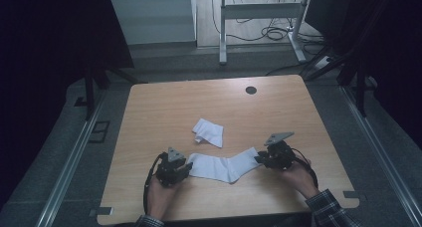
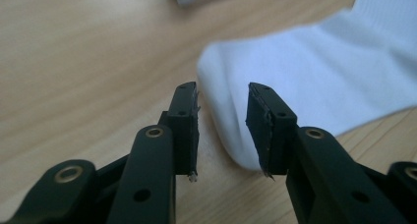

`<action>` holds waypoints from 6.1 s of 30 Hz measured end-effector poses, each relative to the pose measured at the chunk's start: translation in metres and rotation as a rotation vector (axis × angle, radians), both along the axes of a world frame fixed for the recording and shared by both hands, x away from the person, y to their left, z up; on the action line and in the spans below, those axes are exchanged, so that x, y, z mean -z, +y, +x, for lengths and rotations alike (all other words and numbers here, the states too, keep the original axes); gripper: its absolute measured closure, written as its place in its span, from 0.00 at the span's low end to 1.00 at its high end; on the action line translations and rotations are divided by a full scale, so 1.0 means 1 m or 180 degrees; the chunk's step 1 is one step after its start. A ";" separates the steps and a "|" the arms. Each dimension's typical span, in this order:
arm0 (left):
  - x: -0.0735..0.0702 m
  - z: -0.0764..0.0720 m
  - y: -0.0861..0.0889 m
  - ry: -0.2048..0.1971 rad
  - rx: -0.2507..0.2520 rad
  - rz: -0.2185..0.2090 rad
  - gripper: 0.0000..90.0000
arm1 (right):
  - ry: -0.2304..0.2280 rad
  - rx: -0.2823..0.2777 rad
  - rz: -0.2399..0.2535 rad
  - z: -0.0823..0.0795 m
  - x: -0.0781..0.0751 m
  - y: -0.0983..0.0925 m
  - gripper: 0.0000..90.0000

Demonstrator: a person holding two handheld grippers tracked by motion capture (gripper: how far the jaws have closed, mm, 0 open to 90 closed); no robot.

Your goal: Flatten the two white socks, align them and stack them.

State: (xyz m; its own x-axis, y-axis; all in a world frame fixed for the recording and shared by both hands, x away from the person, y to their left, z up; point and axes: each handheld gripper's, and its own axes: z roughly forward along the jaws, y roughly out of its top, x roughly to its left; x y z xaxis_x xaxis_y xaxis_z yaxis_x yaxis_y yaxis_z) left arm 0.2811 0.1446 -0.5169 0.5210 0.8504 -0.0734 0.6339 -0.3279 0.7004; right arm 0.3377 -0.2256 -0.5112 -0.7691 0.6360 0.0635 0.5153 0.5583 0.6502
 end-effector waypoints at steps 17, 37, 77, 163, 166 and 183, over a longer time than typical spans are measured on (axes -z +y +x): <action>-0.039 0.089 -0.021 -0.0158 -0.0018 -0.0032 0.79 | -0.0234 0.0339 -0.0023 0.019 0.007 -0.048 0.52; 0.010 0.132 -0.044 0.0223 -0.0212 0.0031 0.65 | -0.0209 0.0209 -0.0021 0.023 0.022 -0.054 0.38; -0.094 0.120 -0.087 -0.0314 0.0129 0.0112 0.94 | -0.0301 0.0260 0.0053 0.017 0.027 -0.048 0.24; 0.027 0.115 0.037 -0.0162 -0.0517 0.0155 0.48 | -0.0166 0.0477 0.0083 0.076 -0.002 0.024 0.65; 0.027 0.115 0.039 -0.0136 -0.0488 0.0123 0.51 | -0.0187 0.0480 0.0056 0.086 0.002 0.040 0.64; 0.023 0.112 0.028 -0.0104 -0.0193 0.0012 0.96 | -0.0119 0.0418 -0.0019 0.089 0.011 0.045 0.90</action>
